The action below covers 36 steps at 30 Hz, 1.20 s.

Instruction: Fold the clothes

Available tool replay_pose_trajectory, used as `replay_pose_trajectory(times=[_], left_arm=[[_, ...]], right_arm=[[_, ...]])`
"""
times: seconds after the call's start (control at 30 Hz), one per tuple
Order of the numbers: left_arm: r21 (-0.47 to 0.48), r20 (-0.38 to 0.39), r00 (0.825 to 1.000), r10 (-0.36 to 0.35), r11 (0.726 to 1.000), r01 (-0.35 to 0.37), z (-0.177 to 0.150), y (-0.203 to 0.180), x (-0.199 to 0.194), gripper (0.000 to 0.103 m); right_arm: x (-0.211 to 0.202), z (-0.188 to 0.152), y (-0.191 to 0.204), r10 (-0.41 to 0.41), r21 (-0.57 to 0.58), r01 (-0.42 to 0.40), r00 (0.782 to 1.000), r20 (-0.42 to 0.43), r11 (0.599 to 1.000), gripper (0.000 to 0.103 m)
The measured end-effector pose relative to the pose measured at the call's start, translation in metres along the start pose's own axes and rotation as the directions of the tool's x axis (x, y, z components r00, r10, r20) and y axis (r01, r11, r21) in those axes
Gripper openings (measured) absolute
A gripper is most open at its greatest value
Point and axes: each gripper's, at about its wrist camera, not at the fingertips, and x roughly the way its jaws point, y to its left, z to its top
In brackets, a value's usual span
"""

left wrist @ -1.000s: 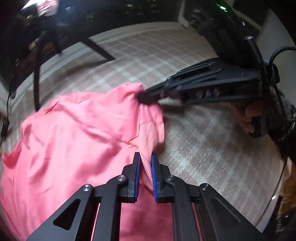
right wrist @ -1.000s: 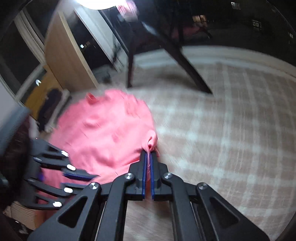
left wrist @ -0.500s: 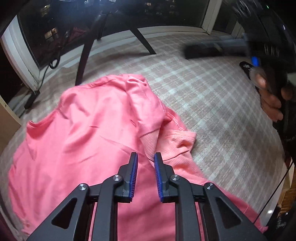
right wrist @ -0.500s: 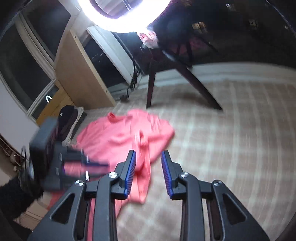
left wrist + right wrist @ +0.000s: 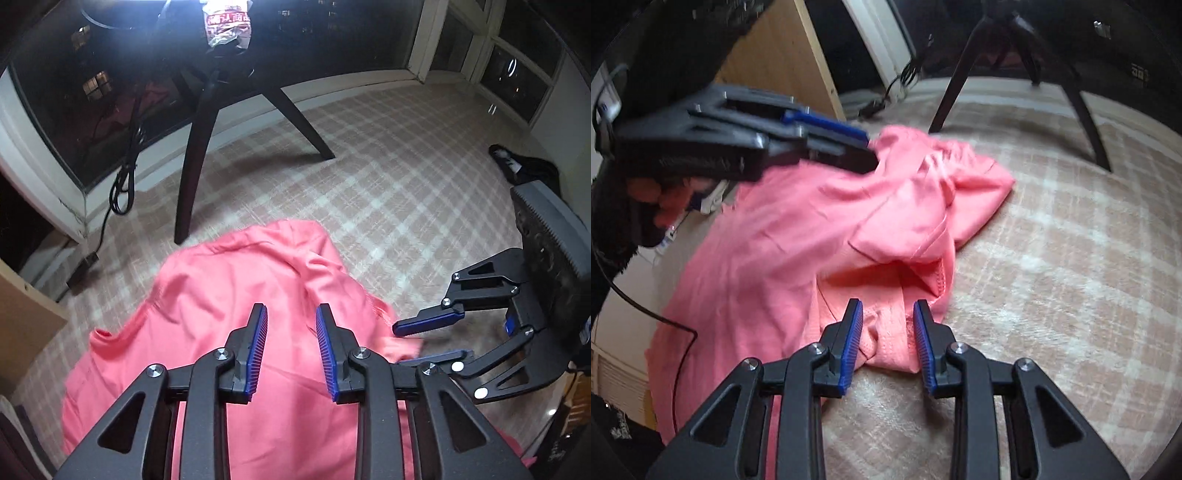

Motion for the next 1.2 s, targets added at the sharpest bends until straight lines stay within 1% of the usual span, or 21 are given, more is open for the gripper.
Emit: replay_pose_trajectory(times=[0.03,0.07,0.2,0.23,0.33,0.37,0.47,0.53,0.6,0.63,0.7,0.77,0.83,0.9,0.97,1.03,1.07,1.1,1.13,1.17,1.2], left_arm=[[-0.001,0.001,1.0,-0.004,1.0,0.004,0.001,0.0,0.002,0.026],[-0.01,0.004,1.0,-0.015,1.0,0.015,0.002,0.002,0.005,0.026],[-0.005,-0.011,1.0,0.001,1.0,-0.001,0.001,0.003,0.01,0.026],[-0.002,-0.014,1.0,0.004,1.0,-0.004,0.0,0.003,0.012,0.026],[-0.006,-0.011,1.0,-0.013,1.0,0.013,0.001,0.007,0.014,0.026],[-0.002,-0.012,1.0,-0.013,1.0,0.013,0.002,0.007,0.016,0.026],[0.009,-0.014,1.0,-0.015,1.0,0.015,0.005,0.004,0.02,0.027],[0.009,-0.018,0.999,-0.044,0.999,0.044,0.007,-0.004,0.021,0.027],[0.031,-0.013,0.997,-0.078,0.996,0.079,0.005,-0.02,0.019,0.027],[0.049,-0.009,0.995,-0.099,0.994,0.1,0.003,-0.031,0.017,0.027],[0.09,-0.008,0.988,-0.151,0.984,0.151,-0.003,-0.059,0.015,0.027],[0.13,-0.022,0.981,-0.19,0.973,0.192,-0.01,-0.086,0.019,0.027],[0.181,-0.043,0.974,-0.224,0.957,0.228,-0.017,-0.114,0.025,0.028],[0.237,-0.073,0.975,-0.21,0.946,0.222,-0.021,-0.135,0.041,0.03],[0.233,-0.097,0.972,-0.214,0.945,0.231,-0.022,-0.139,0.053,0.03],[0.233,-0.093,0.976,-0.196,0.949,0.212,-0.022,-0.136,0.062,0.026],[0.227,-0.082,0.978,-0.191,0.952,0.204,-0.021,-0.13,0.061,0.016],[0.196,-0.083,0.981,-0.176,0.962,0.189,-0.021,-0.121,0.062,0.004],[0.168,-0.08,0.981,-0.177,0.968,0.188,-0.021,-0.112,0.06,0.002],[0.137,-0.077,0.981,-0.178,0.973,0.188,-0.022,-0.102,0.058,0.004],[0.111,-0.068,0.982,-0.175,0.977,0.182,-0.025,-0.093,0.053,0.003]], right_arm=[[-0.005,-0.003,0.0,0.001,0.002,-0.001,1.0,0.003,1.0,0.018],[-0.01,-0.005,-0.001,0.001,0.004,-0.001,1.0,0.006,1.0,0.002],[-0.029,-0.016,-0.002,0.004,0.013,-0.004,1.0,0.018,1.0,0.002],[-0.033,-0.019,-0.002,0.004,0.015,-0.005,1.0,0.021,1.0,0.003],[-0.048,-0.027,-0.003,0.006,0.021,-0.007,1.0,0.03,1.0,0.017],[-0.051,-0.029,-0.005,0.003,0.029,-0.004,0.999,0.033,1.0,0.017],[-0.05,-0.026,-0.032,-0.055,0.126,0.048,0.997,0.05,0.991,0.017],[-0.049,-0.024,-0.05,-0.091,0.191,0.078,0.994,0.061,0.979,0.017],[-0.05,-0.011,-0.074,-0.094,0.249,0.064,0.99,0.107,0.966,0.017],[-0.049,-0.004,-0.083,-0.102,0.256,0.07,0.988,0.112,0.964,0.017],[-0.04,0.012,-0.099,-0.107,0.25,0.076,0.988,0.11,0.965,0.017],[-0.024,0.028,-0.11,-0.086,0.232,0.066,0.993,0.076,0.97,0.017],[-0.014,0.036,-0.114,-0.056,0.214,0.046,0.998,0.041,0.976,0.018],[-0.001,0.042,-0.112,-0.005,0.186,0.003,1.0,0.011,0.983,0.024],[0.006,0.046,-0.104,-0.011,0.13,0.012,1.0,-0.005,0.991,0.029],[0.006,0.047,-0.096,-0.018,0.088,0.019,1.0,-0.008,0.996,0.029],[0.005,0.048,-0.093,-0.019,0.071,0.019,1.0,0.0,0.997,0.029],[0.006,0.049,-0.092,-0.025,0.062,0.024,1.0,0.003,0.998,0.029],[0.006,0.051,-0.091,-0.046,0.047,0.046,0.999,0.002,0.998,0.029],[0.007,0.053,-0.089,-0.061,0.033,0.061,0.998,-0.001,0.998,0.029],[0.01,0.055,-0.089,-0.051,0.025,0.052,0.999,-0.012,0.998,0.029]])
